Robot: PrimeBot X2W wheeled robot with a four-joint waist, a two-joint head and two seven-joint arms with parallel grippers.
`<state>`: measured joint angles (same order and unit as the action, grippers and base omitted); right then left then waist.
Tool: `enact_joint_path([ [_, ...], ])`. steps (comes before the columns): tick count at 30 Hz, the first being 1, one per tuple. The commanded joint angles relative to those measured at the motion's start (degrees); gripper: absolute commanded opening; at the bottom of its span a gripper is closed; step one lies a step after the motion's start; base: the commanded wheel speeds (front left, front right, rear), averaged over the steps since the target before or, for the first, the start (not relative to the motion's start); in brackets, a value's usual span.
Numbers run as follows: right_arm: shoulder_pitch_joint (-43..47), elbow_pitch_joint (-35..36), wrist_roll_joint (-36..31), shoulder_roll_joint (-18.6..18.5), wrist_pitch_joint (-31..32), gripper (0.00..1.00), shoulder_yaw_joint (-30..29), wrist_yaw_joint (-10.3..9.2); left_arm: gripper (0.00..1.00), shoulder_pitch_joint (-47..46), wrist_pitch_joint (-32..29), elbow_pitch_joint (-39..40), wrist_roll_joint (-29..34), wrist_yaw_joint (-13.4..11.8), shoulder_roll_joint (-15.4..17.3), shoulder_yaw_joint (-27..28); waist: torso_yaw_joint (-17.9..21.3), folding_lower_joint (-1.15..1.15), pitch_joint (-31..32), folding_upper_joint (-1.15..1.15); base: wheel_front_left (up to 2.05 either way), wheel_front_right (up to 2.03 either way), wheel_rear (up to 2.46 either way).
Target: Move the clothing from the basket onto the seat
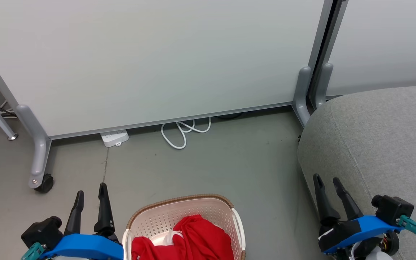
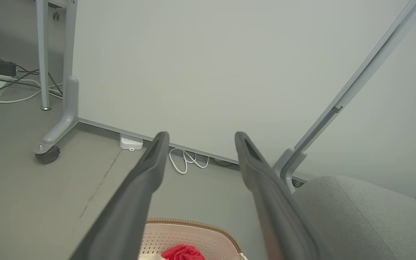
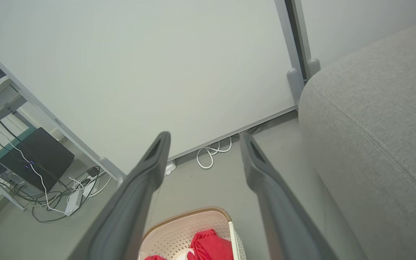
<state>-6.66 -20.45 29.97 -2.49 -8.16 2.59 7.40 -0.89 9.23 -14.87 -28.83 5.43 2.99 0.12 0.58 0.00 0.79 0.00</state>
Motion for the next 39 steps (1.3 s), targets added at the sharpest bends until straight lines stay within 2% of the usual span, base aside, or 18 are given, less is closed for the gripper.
enact_joint_path([
  [1,-1.24,0.18,-1.76,-0.44,-0.59,1.00,0.30,0.10,1.00,-0.31,0.68,0.13,1.64,0.27,0.29,-0.04,0.03,0.00,0.03,0.00,0.00,0.00,0.00],
  [39,-1.85,-1.65,-20.80,-0.52,-3.71,1.00,0.32,0.13,1.00,0.47,5.14,-2.15,13.99,0.98,-0.04,0.03,0.71,0.00,0.33,0.00,0.00,0.00,0.00],
])
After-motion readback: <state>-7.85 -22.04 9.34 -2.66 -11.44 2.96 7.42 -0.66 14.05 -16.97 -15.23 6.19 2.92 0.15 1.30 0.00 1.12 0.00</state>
